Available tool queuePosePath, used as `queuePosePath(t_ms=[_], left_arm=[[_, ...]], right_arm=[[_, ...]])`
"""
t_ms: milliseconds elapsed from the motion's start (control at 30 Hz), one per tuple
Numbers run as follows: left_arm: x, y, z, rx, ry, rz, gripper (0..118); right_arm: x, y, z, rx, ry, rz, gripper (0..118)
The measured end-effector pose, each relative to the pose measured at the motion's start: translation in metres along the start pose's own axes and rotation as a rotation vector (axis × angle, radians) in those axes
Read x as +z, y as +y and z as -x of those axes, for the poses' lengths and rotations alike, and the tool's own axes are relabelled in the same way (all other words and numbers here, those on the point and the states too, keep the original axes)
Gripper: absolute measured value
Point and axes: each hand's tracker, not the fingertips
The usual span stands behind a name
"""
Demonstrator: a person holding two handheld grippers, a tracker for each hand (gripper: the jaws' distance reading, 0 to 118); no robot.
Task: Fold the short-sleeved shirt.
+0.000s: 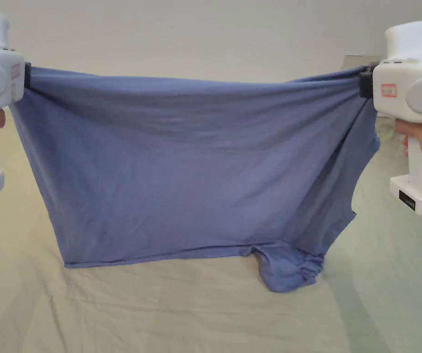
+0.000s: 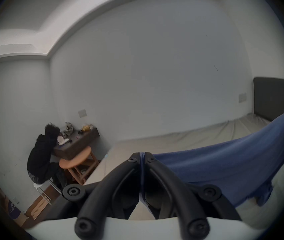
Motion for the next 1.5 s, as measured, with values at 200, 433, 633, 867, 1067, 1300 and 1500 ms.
queuePosePath(t_ms=[200,433,633,867,1067,1300,1500], left_arm=[[0.027,-0.114,-0.019,-0.041,-0.074,0.124,0],[0.118,-0.261,-0.026,-0.133,-0.135,0.343,0],[0.191,-0.365,-0.015,-0.179,-0.217,0.583,0],[0.257,-0.395,-0.006,-0.296,-0.254,0.689,0],[0.29,-0.401,0.008,-0.341,-0.311,0.747,0],[0.295,-0.429,0.001,-0.384,-0.374,0.877,0],[0.296,-0.433,-0.012,-0.419,-0.339,0.839,8]], right_arm=[[0.027,-0.11,0.021,-0.025,0.067,0.12,4],[0.123,-0.251,0.046,-0.025,0.159,0.362,4],[0.196,-0.348,0.052,-0.077,0.236,0.609,4],[0.254,-0.377,0.045,-0.088,0.285,0.794,4],[0.287,-0.376,0.027,-0.074,0.3,0.897,4],[0.282,-0.404,0.035,-0.075,0.303,1.051,4],[0.274,-0.414,0.057,0.014,0.234,1.018,11]])
